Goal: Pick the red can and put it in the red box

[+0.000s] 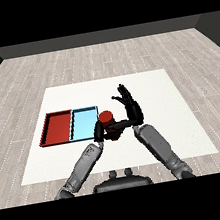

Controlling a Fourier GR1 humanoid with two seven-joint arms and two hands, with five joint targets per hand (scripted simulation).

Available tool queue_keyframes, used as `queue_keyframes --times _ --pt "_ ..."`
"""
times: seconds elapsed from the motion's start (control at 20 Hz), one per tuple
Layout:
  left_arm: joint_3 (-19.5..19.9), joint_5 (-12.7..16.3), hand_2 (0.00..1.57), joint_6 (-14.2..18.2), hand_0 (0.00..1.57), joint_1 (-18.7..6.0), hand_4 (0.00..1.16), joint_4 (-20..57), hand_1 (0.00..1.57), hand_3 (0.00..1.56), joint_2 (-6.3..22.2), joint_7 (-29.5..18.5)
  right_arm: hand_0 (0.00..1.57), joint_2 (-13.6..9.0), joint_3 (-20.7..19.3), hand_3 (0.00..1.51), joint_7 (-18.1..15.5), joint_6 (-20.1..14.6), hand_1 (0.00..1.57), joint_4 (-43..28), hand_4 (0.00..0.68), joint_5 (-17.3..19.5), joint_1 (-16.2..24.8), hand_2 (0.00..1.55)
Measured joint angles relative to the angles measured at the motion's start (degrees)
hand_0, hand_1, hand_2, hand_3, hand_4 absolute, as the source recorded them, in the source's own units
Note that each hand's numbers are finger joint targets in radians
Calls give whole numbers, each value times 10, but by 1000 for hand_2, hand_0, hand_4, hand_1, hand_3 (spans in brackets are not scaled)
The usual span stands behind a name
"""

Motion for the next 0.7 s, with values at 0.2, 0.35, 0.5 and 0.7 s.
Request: queue_keyframes --times 0.2,0.35,0.5,0.7 --pt "24 2 1558 -9 1571 -7 1124 20 1571 1465 2 -8 0 -34 -41 0 15 6 0 -70 0 -3 21 0" --pt "37 -12 1571 -8 1571 -3 1130 14 1571 1462 5 -5 0 -46 -66 0 33 7 0 -112 0 -4 39 0" --pt "59 -16 1571 -19 1571 -5 1125 -11 1571 1463 29 13 0 -55 -92 0 21 20 0 -121 0 -16 75 0" --pt "91 -21 1561 -36 1571 2 1111 -43 1571 1461 74 25 0 -77 -141 0 4 54 0 -114 0 -47 119 0"
